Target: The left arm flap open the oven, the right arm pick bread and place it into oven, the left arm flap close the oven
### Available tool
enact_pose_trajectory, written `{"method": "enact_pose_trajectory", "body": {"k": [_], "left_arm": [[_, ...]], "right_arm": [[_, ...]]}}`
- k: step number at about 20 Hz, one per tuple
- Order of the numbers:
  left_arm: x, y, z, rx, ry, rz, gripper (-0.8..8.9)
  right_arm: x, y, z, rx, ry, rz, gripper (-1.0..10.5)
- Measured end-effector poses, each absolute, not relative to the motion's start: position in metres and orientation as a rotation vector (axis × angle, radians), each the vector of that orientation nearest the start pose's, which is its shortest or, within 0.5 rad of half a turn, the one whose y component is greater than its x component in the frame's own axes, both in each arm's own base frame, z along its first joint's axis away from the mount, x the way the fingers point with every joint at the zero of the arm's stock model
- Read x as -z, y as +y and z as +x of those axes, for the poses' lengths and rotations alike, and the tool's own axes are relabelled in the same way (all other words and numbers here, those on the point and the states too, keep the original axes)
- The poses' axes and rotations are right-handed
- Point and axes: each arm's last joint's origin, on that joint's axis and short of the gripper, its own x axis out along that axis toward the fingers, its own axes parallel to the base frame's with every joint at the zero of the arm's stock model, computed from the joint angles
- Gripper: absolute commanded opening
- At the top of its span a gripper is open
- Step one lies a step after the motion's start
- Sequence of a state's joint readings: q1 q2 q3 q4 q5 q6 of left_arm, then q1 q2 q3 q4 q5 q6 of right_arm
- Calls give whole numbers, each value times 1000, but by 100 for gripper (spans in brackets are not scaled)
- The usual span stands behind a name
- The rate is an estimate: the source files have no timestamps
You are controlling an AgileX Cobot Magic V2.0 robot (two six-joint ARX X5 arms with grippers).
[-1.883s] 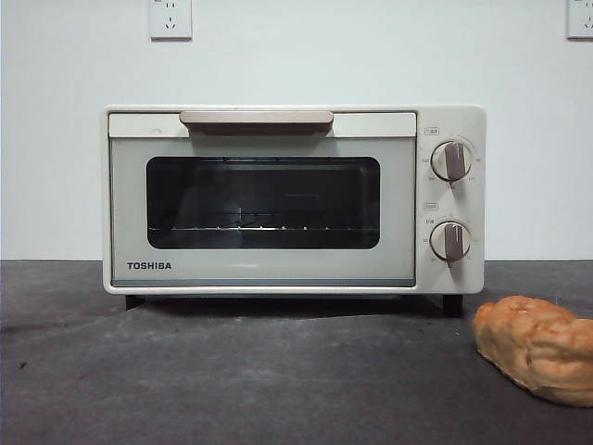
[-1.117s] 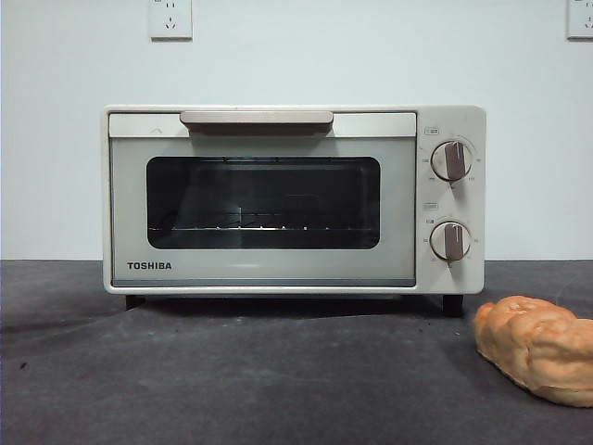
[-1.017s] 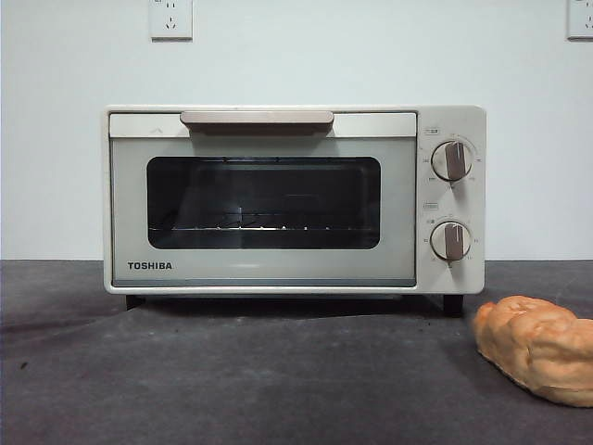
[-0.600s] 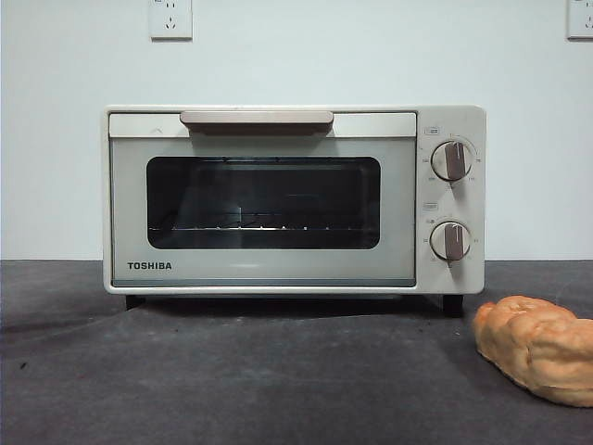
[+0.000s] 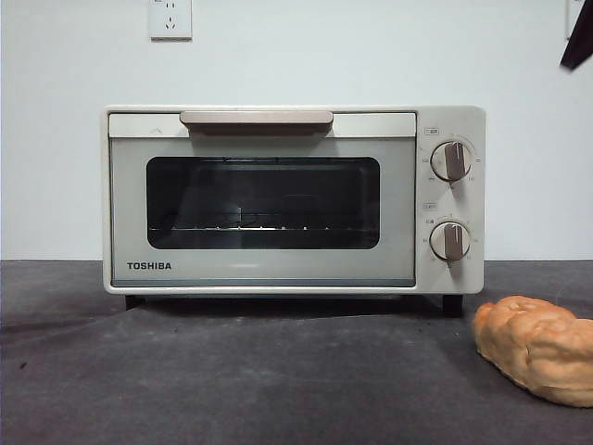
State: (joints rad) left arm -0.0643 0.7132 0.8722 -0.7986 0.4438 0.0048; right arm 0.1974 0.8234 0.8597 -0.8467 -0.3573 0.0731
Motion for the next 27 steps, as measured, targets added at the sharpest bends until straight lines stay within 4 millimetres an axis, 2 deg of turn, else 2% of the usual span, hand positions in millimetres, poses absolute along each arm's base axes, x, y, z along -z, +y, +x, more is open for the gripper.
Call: {"method": "enact_pose_trajectory", "body": {"k": [8, 10, 15, 20, 27], "left_arm": [[-318, -21, 127, 492, 633, -116, 17], [-318, -21, 127, 492, 633, -116, 17], [-318, -21, 127, 492, 633, -116, 17], [-318, -21, 127, 492, 633, -116, 17], [-318, -21, 127, 492, 633, -116, 17]], "right_arm": [[-221, 78, 165, -433, 962, 113, 411], [-207, 88, 169, -401, 991, 79, 420], [-186, 110, 182, -322, 1002, -10, 420], [-168, 114, 190, -244, 1041, -52, 417], [-164, 117, 191, -279, 1070, -35, 198]]}}
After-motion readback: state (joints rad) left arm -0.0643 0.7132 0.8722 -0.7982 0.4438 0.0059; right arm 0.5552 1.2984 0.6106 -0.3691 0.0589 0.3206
